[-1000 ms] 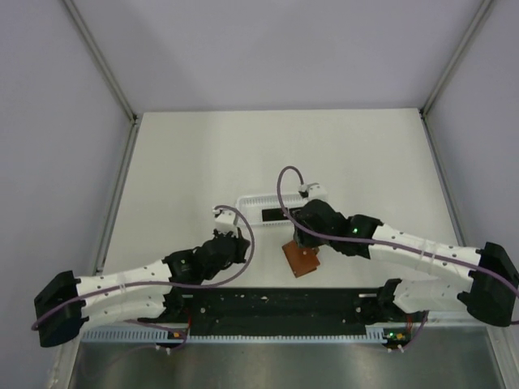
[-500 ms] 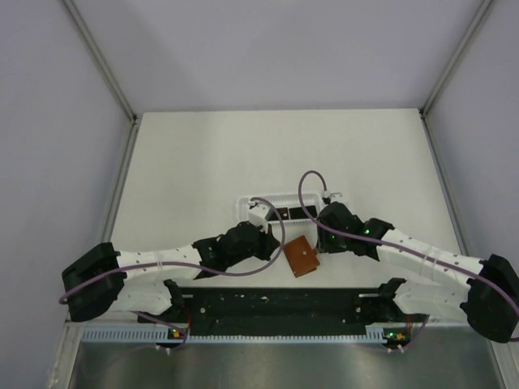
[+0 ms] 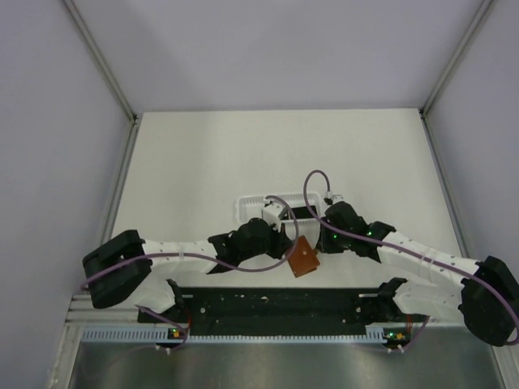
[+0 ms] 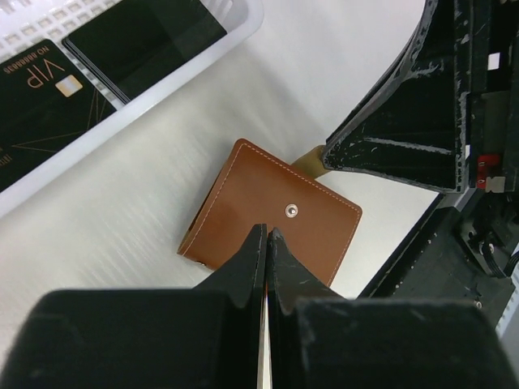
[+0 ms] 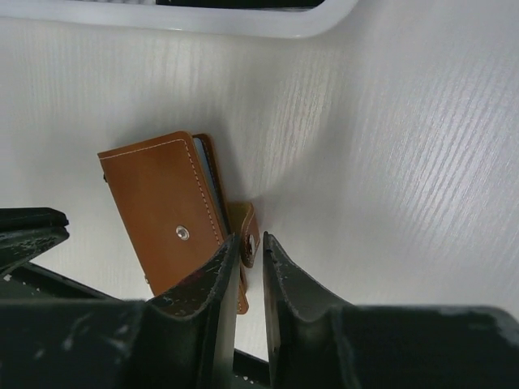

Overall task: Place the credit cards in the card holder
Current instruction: Close the card holder at the center of the board.

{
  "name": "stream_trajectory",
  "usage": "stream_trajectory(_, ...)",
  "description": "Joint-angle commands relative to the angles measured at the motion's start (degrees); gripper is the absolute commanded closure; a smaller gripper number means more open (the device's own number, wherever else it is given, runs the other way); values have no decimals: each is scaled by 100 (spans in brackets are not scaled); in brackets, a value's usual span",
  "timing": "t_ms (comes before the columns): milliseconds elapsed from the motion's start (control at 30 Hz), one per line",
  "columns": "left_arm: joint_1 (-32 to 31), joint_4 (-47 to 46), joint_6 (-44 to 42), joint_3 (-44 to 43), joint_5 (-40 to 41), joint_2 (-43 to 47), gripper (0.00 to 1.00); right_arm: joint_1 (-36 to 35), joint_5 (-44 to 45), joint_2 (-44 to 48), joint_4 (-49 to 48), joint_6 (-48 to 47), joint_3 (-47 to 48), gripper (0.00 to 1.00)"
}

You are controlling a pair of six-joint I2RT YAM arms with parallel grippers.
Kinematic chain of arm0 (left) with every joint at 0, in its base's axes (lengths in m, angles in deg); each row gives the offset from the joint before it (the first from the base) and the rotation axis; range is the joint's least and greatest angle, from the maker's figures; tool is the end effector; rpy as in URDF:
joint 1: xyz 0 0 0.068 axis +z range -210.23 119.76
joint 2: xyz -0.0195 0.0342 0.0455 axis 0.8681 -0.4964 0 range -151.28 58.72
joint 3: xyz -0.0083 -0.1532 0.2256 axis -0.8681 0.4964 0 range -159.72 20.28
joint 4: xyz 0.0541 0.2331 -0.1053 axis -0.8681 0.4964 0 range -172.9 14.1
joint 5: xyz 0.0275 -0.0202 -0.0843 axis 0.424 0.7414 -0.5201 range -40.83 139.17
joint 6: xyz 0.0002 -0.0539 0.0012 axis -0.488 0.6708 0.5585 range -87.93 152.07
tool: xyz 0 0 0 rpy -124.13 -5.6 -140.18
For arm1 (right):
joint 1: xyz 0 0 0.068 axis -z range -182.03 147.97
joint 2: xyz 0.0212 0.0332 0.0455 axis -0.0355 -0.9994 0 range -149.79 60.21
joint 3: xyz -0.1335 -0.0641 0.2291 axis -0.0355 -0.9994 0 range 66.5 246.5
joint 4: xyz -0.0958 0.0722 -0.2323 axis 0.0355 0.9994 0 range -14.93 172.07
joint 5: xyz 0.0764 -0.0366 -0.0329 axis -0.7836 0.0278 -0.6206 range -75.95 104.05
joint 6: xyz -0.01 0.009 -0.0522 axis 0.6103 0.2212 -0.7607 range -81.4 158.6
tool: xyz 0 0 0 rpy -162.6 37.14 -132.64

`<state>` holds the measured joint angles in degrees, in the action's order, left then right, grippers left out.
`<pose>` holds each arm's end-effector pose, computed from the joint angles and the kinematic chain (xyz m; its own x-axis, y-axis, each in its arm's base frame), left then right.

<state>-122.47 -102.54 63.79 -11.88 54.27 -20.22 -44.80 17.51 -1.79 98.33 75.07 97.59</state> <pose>0.1323 -0.2448 0.1852 -0.6247 0.0625 -0.7784 0.6067 0.6664 -0.4334 0.1492 0.1351 0.1835 -0.8661 0.0072 -0.4999 -0.1704 0.9358 0.3086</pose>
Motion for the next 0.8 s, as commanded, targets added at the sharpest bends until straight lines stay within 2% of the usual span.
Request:
stream_trajectory(0,19,-575,-26,-203,-238,-314,100,102,-214,12,-419,-17,-33,86)
stream_trajectory(233,19,-1085,70,-220,-484,-886,100,110,-294,214,-542,-43,-95,99)
stream_trajectory(767,19,-1262,308,-10,-844,-1387,100,102,-1242,-40,-1245,-237,-261,100)
